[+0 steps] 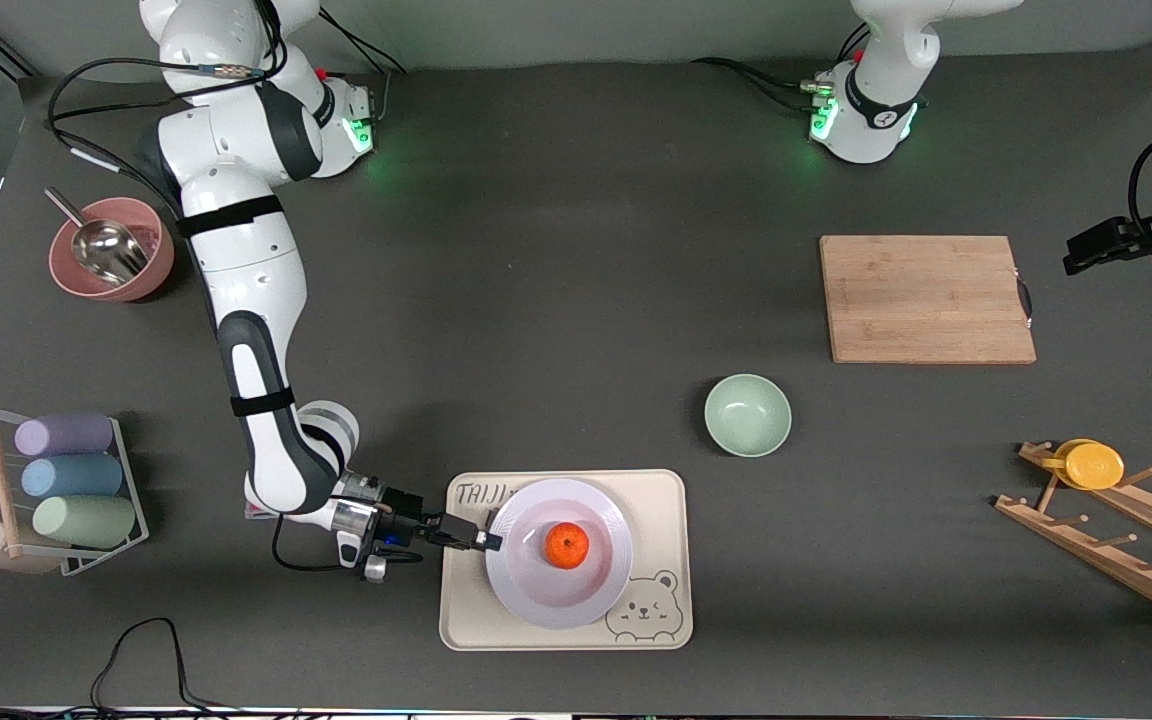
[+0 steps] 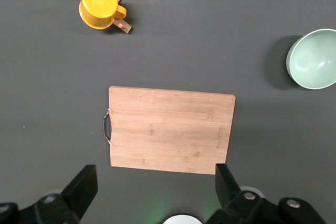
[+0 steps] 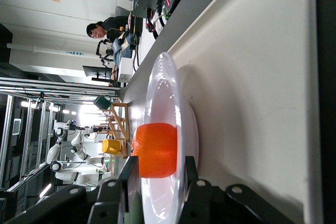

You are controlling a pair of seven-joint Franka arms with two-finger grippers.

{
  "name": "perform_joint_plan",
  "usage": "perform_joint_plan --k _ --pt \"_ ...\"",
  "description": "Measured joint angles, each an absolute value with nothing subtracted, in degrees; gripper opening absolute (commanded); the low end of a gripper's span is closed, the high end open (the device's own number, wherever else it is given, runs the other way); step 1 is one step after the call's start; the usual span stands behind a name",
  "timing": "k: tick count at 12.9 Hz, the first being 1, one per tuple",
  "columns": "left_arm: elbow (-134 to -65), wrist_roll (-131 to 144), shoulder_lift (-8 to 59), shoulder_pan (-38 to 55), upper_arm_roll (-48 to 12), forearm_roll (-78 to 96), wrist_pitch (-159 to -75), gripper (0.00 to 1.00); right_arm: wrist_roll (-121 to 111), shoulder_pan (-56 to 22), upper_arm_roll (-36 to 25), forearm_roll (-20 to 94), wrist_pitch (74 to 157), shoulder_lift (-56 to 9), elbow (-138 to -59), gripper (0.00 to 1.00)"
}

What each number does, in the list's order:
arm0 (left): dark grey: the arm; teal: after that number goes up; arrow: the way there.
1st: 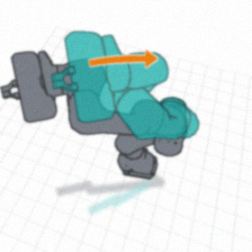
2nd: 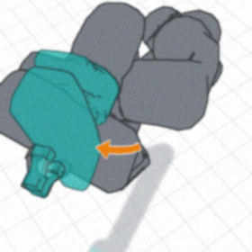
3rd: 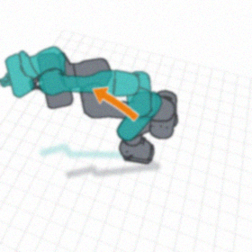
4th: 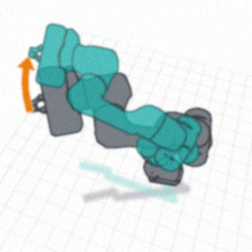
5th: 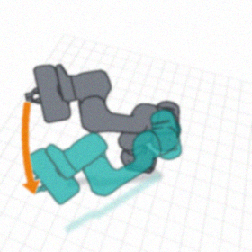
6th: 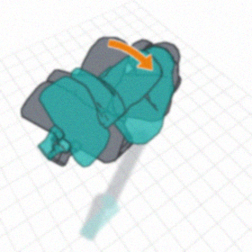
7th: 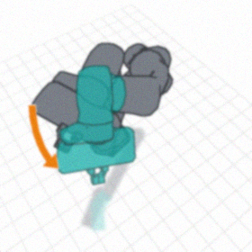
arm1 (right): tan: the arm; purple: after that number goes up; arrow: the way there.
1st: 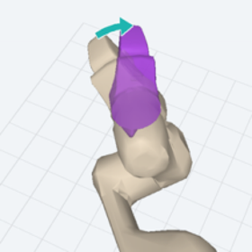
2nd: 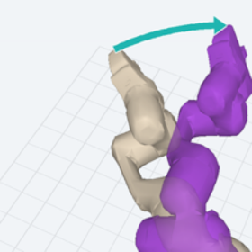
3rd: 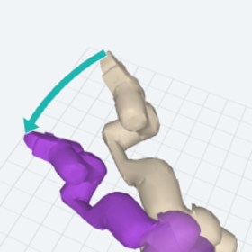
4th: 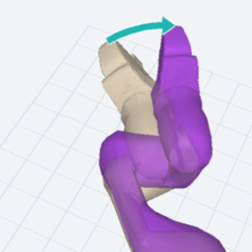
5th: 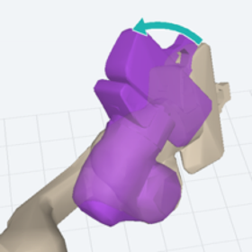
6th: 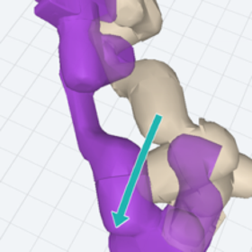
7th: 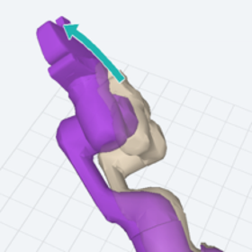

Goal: Place orange and plate with both arms
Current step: 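Open the right gripper and withdraw it from the plate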

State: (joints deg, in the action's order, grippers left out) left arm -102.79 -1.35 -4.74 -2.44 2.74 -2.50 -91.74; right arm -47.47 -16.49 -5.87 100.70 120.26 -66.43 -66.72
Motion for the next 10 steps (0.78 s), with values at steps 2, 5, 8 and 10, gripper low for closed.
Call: perform_joint_plan --k 2,5,8,10 --pt "-103.03 -1.35 -4.74 -2.48 2.74 -2.5 -92.3 1.0 -47.4 -16.46 -6.2 100.07 120.25 -66.41 -66.67 0.43" --pt "-103.2 -1.35 -4.74 -2.48 2.72 -2.5 -92.32 1.0 -43.5 -16.17 -7.76 94.45 120.25 -65.82 -66.33 0.44" --pt "-103.84 -1.35 -4.8 -2.48 2.5 -2.5 -93.08 1.0 -35.57 -14.99 -9.34 84.86 120.26 -64.09 -65.89 0.46" --pt "-104.86 -1.36 -5.01 -2.46 2.18 -2.5 -93.57 1.0 -28.21 -14.09 -9.69 76.41 120.01 -61.39 -65.9 0.5"
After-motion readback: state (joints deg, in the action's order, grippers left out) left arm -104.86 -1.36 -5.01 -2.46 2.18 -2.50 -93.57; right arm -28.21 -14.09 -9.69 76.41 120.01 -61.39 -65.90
